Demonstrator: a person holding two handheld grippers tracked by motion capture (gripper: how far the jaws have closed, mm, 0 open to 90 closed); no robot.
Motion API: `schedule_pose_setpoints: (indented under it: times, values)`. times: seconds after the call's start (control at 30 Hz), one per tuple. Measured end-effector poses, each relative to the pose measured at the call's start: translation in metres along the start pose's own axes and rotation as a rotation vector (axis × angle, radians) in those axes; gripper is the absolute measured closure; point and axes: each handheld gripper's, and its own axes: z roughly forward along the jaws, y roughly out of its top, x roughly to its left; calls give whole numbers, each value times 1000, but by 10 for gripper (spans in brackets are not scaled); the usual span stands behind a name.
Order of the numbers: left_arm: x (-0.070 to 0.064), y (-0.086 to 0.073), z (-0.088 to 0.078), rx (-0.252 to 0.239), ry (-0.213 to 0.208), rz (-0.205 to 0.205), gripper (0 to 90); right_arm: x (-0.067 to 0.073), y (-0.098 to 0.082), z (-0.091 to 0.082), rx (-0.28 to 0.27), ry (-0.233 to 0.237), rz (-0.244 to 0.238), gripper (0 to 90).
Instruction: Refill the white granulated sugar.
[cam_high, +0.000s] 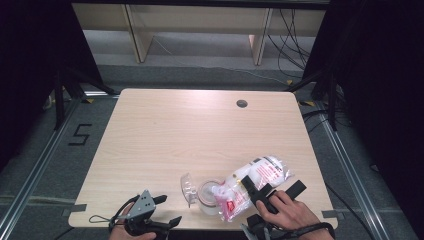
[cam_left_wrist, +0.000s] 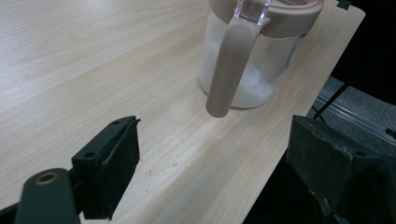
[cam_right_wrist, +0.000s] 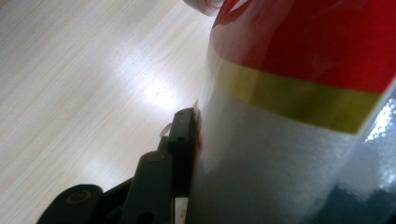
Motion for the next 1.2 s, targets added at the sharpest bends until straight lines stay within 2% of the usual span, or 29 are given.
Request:
schedule_pose_setpoints:
  times: [0.43,0.5,0.6,0.63,0.67,0.7,0.8,0.83,0.87,0.9,0.93,1.0,1.07,1.13,1.2]
  values:
    - [0,0,1,-10,-4,-5,167,-1,2,0,1,-4,-7,675]
    - [1,1,-1,12,6,14,167,0,2,2,0,-3,-5,675]
    - [0,0,0,-12,-3,-6,167,0,2,1,4,-4,-4,675]
    - [1,0,0,-7,-1,2,167,1,3,0,14,9,16,676]
    - [1,0,-1,1,2,6,167,-1,4,-2,42,50,7,676]
    - [1,0,-1,-1,1,5,167,-2,5,-2,46,63,4,676]
    - [1,0,-1,-1,0,5,167,-2,5,-2,50,64,-3,676]
    - [0,0,-1,-4,-2,-2,167,1,5,-1,35,-2,-4,676]
    - [0,0,-1,-4,-2,-2,167,2,4,2,-3,-9,-4,677]
    - [0,0,-1,-5,-2,-2,167,-4,3,2,1,6,-113,677]
    - [0,0,-1,-5,-1,-3,168,-5,2,3,-4,-8,-132,677]
    - [0,0,-1,-4,-2,-1,167,-6,2,2,0,-9,-139,678]
    - [1,0,-1,0,1,5,168,-8,2,2,-4,-9,-177,678]
    - [1,0,-1,0,1,5,168,-6,1,1,7,-10,-158,679]
    - [0,0,-1,-1,2,4,168,-6,0,1,9,-8,-162,679]
